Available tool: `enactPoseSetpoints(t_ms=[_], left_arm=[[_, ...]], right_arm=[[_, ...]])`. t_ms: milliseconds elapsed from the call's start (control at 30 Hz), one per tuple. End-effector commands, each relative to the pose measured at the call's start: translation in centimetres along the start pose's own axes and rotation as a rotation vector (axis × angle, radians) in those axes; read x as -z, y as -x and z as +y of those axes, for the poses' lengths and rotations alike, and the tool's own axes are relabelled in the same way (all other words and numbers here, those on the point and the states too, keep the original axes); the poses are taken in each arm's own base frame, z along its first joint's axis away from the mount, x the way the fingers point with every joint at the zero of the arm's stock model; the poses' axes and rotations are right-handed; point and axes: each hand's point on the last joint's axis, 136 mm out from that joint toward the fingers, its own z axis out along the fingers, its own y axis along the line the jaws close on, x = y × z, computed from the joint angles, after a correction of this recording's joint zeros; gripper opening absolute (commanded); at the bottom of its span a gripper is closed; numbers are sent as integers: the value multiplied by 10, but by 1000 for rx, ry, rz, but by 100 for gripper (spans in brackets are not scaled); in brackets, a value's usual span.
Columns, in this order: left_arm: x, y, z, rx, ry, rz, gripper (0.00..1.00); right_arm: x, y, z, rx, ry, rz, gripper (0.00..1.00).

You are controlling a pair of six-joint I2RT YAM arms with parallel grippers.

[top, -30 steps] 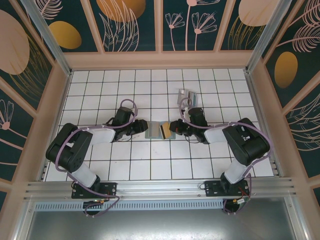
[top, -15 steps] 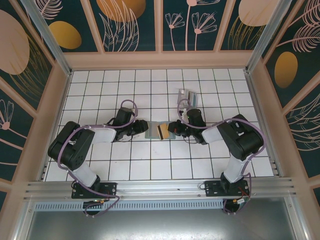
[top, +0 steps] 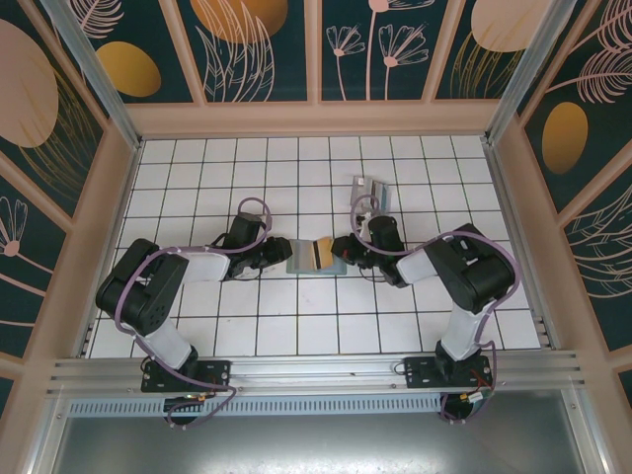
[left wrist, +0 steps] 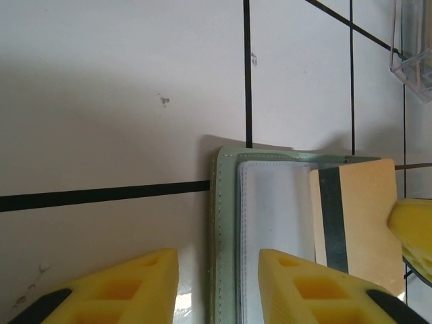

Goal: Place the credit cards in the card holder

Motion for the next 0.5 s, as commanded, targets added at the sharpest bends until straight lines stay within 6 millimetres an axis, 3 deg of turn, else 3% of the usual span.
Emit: enactPoseSetpoints(t_ms=[0,467], left_arm=[[-4,0,-2,1,-8,-5,37],[-6,1,-4,14,-19,-1,34]], right_arm=[[-10,-1,5,5,18,-34,0],[-22,-20,13,-42,14,-75,0]])
